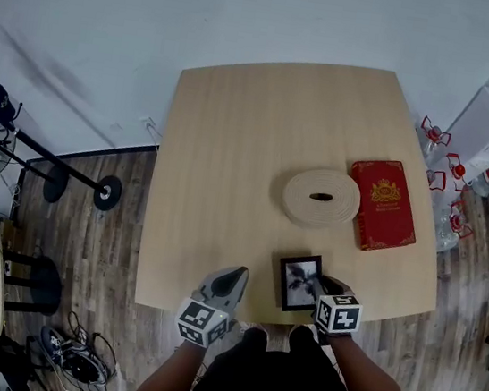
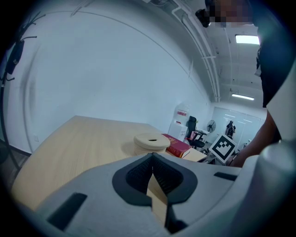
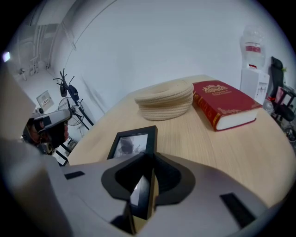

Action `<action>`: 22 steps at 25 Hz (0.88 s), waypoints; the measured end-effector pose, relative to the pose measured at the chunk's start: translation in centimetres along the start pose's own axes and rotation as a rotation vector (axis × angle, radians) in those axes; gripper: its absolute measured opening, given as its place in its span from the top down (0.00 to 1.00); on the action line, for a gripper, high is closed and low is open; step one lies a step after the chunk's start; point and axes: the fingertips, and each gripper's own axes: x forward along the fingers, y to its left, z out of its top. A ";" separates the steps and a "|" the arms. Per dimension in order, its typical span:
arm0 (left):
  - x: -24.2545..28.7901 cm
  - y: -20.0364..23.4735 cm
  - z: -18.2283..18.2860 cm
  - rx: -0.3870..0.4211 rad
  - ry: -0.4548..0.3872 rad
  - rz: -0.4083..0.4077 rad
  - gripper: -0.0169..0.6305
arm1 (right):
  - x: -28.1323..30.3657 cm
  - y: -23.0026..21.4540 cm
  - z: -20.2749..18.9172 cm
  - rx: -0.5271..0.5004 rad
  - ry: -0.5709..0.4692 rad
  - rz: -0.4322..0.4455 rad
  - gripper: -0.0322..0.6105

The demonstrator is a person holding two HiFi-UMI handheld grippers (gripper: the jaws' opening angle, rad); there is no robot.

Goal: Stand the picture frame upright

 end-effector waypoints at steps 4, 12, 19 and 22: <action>0.2 -0.3 0.6 0.002 -0.009 -0.002 0.97 | -0.9 0.1 2.1 -0.010 -0.061 0.004 0.84; 0.6 -0.4 1.1 0.012 -0.013 -0.004 0.97 | -1.8 -1.4 6.7 -0.063 -0.170 -0.023 0.84; 0.9 -0.3 1.8 0.020 -0.019 0.001 0.97 | -2.1 -4.1 10.3 -0.039 -0.237 -0.042 0.84; 0.8 -0.3 1.7 0.020 -0.013 0.005 0.97 | -1.9 -4.8 11.1 -0.041 -0.245 -0.045 0.84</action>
